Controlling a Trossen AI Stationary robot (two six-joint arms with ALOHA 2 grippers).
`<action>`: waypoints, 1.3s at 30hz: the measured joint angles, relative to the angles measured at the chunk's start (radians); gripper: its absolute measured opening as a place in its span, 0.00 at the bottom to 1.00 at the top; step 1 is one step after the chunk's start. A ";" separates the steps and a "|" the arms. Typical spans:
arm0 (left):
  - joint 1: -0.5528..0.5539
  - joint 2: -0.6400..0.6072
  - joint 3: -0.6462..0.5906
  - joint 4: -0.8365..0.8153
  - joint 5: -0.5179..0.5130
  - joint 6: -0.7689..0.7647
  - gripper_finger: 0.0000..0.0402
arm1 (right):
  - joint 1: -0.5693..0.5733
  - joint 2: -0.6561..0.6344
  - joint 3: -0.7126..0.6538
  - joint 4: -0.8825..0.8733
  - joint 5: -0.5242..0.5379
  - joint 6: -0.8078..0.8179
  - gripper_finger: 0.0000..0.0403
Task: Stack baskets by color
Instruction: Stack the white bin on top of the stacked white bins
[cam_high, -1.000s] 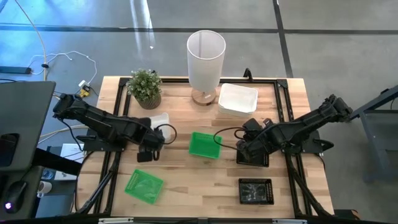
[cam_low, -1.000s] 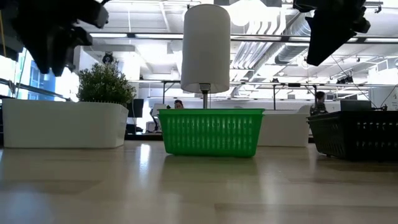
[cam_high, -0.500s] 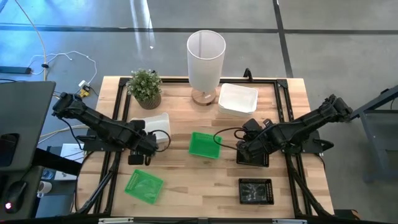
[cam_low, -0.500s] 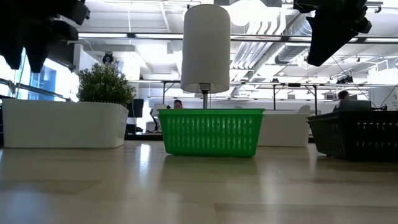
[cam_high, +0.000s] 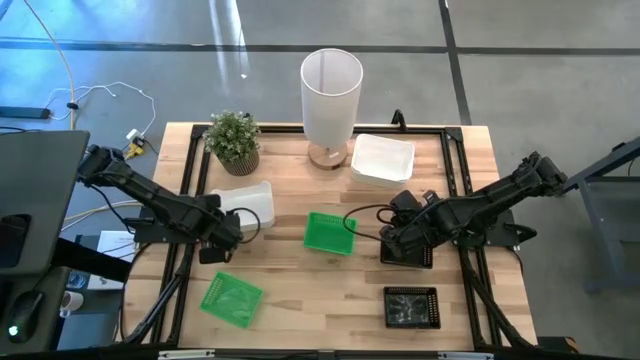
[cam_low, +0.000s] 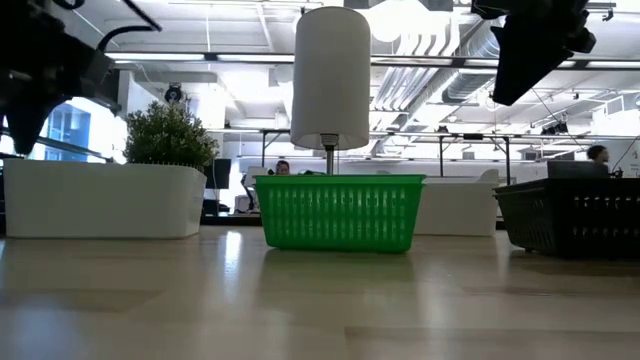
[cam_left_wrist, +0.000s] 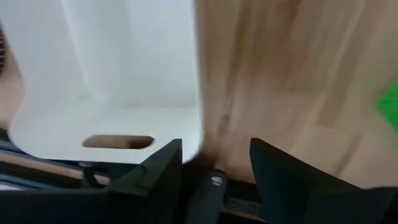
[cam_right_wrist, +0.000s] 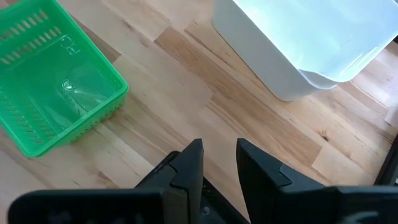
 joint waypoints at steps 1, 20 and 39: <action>0.000 0.000 -0.012 0.004 -0.016 -0.002 0.44 | 0.000 0.000 0.000 0.000 0.004 0.000 0.21; 0.001 0.002 -0.196 0.213 -0.035 -0.045 0.36 | 0.000 0.000 0.000 0.027 0.005 0.000 0.21; -0.032 0.003 -0.196 0.260 -0.155 -0.056 0.00 | 0.000 0.000 0.000 0.207 0.018 -0.084 0.21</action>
